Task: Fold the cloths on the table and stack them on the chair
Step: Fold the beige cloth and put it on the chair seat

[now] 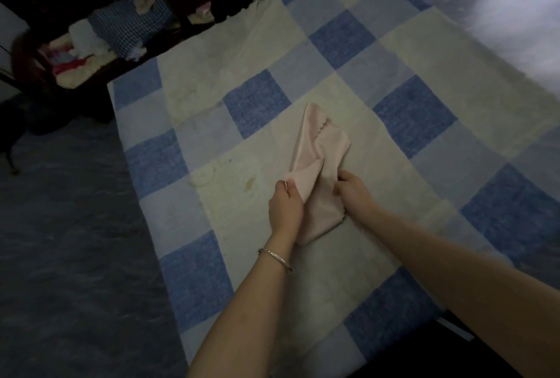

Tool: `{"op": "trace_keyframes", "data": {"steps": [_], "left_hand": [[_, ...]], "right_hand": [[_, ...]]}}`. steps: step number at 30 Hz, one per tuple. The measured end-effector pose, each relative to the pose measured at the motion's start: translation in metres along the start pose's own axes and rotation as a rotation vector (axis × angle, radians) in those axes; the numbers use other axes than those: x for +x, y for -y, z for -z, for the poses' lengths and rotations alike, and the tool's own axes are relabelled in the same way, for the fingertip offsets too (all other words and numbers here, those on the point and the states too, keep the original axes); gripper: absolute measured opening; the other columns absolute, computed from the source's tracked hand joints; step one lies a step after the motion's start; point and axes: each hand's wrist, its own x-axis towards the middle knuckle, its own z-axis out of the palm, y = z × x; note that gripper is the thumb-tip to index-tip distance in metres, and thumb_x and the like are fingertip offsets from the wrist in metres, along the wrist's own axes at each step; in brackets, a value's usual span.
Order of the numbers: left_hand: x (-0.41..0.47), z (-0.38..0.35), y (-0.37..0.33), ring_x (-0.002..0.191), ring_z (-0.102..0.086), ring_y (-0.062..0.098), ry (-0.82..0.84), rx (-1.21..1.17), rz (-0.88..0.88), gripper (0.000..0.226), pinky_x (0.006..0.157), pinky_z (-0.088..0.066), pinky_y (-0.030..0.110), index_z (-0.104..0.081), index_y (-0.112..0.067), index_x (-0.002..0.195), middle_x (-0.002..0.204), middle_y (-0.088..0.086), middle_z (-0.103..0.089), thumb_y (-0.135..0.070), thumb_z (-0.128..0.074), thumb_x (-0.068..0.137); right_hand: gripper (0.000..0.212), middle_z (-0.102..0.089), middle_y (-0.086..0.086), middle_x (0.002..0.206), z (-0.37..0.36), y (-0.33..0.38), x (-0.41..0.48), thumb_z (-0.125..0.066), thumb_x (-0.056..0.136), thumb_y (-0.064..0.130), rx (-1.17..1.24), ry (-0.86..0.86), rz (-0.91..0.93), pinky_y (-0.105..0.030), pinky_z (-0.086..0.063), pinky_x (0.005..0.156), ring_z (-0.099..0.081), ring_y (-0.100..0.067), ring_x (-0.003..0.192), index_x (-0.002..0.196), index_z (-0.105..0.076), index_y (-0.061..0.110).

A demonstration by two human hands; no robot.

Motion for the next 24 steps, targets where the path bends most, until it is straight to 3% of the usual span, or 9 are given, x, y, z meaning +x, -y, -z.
{"op": "trace_keyframes", "data": {"steps": [3,6,7,9,11,14,18,20,24], "left_hand": [[-0.005,0.001,-0.004,0.111,-0.055,0.034,0.085,-0.102,-0.055,0.038,0.081,-0.037,0.028,-0.055,0.001,0.108,0.118,0.022,-0.06,-0.027,-0.032,0.101],[-0.013,0.002,-0.007,0.123,-0.05,0.026,0.119,-0.166,-0.076,0.04,0.089,-0.035,0.02,-0.054,-0.003,0.125,0.131,0.014,-0.056,-0.028,-0.033,0.101],[-0.014,0.002,-0.007,0.127,-0.047,0.025,0.121,-0.189,-0.069,0.041,0.098,-0.035,0.021,-0.05,-0.005,0.131,0.136,0.013,-0.053,-0.027,-0.032,0.101],[-0.017,0.002,-0.007,0.13,-0.045,0.025,0.129,-0.252,-0.051,0.042,0.109,-0.033,0.028,-0.048,-0.004,0.134,0.138,0.013,-0.05,-0.026,-0.032,0.101],[-0.02,0.002,-0.01,0.128,-0.047,0.025,0.149,-0.328,-0.008,0.042,0.109,-0.034,0.031,-0.05,0.0,0.131,0.135,0.016,-0.052,-0.024,-0.033,0.101],[-0.026,0.002,-0.013,0.121,-0.052,0.022,0.207,-0.426,0.054,0.04,0.097,-0.038,0.024,-0.054,0.003,0.124,0.128,0.015,-0.057,-0.022,-0.034,0.101],[-0.032,0.006,-0.011,0.092,-0.06,0.014,0.275,-0.462,0.042,0.038,0.069,-0.044,0.008,-0.058,0.0,0.116,0.104,0.009,-0.064,-0.024,-0.032,0.102],[-0.032,0.01,-0.009,0.073,-0.054,0.004,0.284,-0.467,0.05,0.033,0.053,-0.041,0.002,-0.059,-0.006,0.109,0.086,0.0,-0.06,-0.024,-0.033,0.102],[-0.026,0.02,-0.004,0.069,-0.054,0.004,0.273,-0.564,0.098,0.029,0.056,-0.045,0.011,-0.063,-0.011,0.098,0.078,-0.004,-0.061,-0.026,-0.039,0.099]], "right_hand": [[0.032,-0.046,0.001,0.065,-0.001,0.004,-0.007,-0.037,0.085,-0.007,0.093,0.022,0.017,-0.009,-0.033,0.04,-0.043,-0.01,0.061,0.066,-0.044,0.018],[0.016,-0.055,0.0,0.081,-0.002,0.003,-0.01,-0.042,0.091,0.004,0.123,0.0,0.036,-0.004,-0.036,0.046,-0.051,-0.015,0.077,0.082,-0.052,0.013],[0.01,-0.056,-0.001,0.091,-0.001,0.004,-0.014,-0.045,0.091,0.006,0.101,-0.007,0.054,-0.003,-0.038,0.05,-0.052,-0.016,0.085,0.095,-0.054,0.01],[0.035,-0.056,-0.004,0.112,0.002,0.0,-0.016,-0.053,0.087,0.008,0.038,-0.022,0.093,-0.008,-0.044,0.072,-0.053,-0.019,0.101,0.122,-0.047,0.006],[0.061,-0.049,-0.007,0.132,0.008,-0.003,-0.02,-0.059,0.083,0.007,-0.005,-0.06,0.143,-0.021,-0.04,0.093,-0.05,-0.022,0.119,0.139,-0.034,0.012],[0.072,-0.042,-0.004,0.14,0.015,-0.008,-0.026,-0.059,0.086,0.008,-0.077,-0.08,0.248,-0.015,-0.03,0.095,-0.043,-0.02,0.128,0.147,-0.024,0.025],[0.068,-0.013,-0.002,0.157,0.019,-0.006,-0.03,-0.054,0.09,0.026,-0.489,-0.153,0.191,-0.042,-0.02,0.111,-0.025,-0.026,0.14,0.145,-0.018,0.042],[0.07,-0.004,0.0,0.158,0.02,-0.002,-0.034,-0.058,0.087,0.033,-0.569,-0.192,0.173,-0.044,-0.016,0.111,-0.019,-0.027,0.14,0.143,-0.019,0.046],[0.054,0.001,0.005,0.158,0.024,0.008,-0.038,-0.064,0.084,0.031,-0.538,-0.166,0.242,-0.043,-0.013,0.112,-0.007,-0.024,0.143,0.131,-0.044,0.048]]}}
